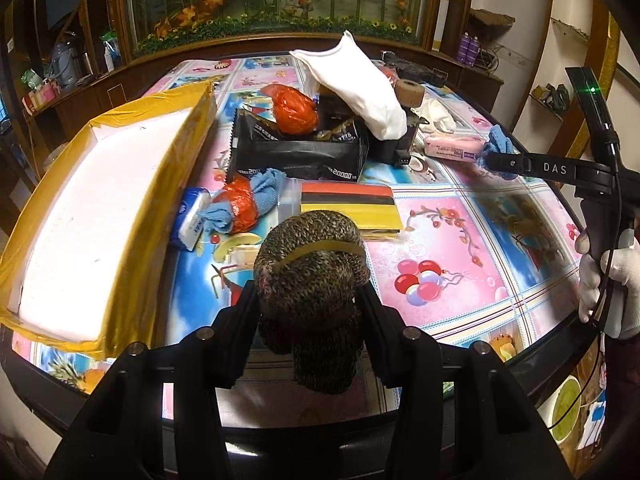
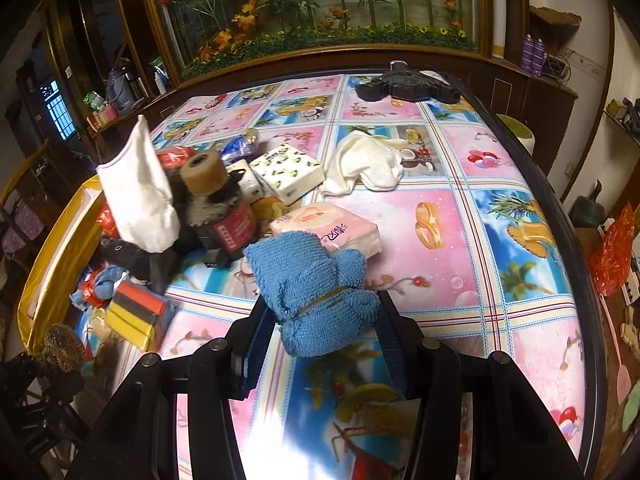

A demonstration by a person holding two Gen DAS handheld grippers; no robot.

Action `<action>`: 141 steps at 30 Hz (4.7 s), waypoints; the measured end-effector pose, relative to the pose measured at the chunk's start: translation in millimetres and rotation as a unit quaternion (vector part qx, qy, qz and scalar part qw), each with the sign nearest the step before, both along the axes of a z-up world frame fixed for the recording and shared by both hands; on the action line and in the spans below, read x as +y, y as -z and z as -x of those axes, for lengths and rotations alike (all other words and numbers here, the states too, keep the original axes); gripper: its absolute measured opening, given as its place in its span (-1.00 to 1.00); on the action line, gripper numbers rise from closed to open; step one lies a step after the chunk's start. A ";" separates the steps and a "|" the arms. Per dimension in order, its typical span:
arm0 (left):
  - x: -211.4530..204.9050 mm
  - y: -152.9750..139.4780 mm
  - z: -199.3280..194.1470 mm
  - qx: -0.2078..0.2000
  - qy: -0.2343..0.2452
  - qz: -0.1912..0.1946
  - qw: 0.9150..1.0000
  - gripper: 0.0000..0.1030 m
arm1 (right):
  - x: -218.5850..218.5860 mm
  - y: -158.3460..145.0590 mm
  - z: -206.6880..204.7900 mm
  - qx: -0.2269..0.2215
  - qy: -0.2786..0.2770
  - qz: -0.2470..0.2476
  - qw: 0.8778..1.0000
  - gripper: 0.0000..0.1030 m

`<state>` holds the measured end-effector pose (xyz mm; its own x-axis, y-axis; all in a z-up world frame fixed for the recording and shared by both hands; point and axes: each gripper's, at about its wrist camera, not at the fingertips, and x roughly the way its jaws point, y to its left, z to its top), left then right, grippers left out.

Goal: Organize soft objects
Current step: 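Lower the knit ball into the tray with the left tool while the right drops the glove, then withdraw both open tools from the tray back over the table, then grasp the striped package with the right tool while the left reaches the pink tissue pack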

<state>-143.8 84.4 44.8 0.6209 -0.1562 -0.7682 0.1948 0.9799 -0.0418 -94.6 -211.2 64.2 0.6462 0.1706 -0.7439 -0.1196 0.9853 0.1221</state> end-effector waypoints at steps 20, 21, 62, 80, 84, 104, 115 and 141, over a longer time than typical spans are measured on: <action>139.0 -48.9 -44.0 -0.031 -0.105 0.068 0.992 -0.10 | 135.0 -72.8 8.7 -0.045 -0.146 -0.026 0.988 -0.07; 143.2 -48.9 -48.4 -0.030 -0.108 0.068 0.991 -0.10 | 142.5 -75.0 4.9 -0.044 -0.155 -0.030 0.987 -0.07; 190.7 -63.3 -134.4 0.000 -0.132 0.220 0.966 0.41 | 209.9 -66.3 -79.8 -0.044 -0.175 -0.054 0.982 0.67; -17.2 3.5 -39.0 0.052 0.099 0.056 0.992 0.43 | 16.5 -2.2 29.8 0.015 -0.043 -0.077 0.996 0.74; -49.3 6.4 -29.4 0.022 0.142 0.001 0.990 0.43 | -9.7 4.9 36.6 0.021 -0.024 -0.104 0.994 0.74; -29.4 13.3 -29.1 0.038 0.136 0.054 0.988 -0.63 | 19.0 12.2 21.4 0.035 -0.040 -0.103 0.993 0.75; 53.0 21.1 -22.6 0.067 0.058 0.151 0.985 -0.60 | 89.9 19.1 -16.5 0.061 -0.100 -0.081 0.990 0.75; 4.3 20.4 -2.6 0.027 0.026 -0.043 0.998 -0.11 | 125.0 43.9 -40.9 0.086 -0.168 0.093 0.978 0.09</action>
<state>-141.2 88.7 24.4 0.5705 -0.1185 -0.8127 0.2447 0.9691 0.0305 -53.7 -86.2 20.3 0.4398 0.2038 -0.8746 -0.4334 0.9012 -0.0079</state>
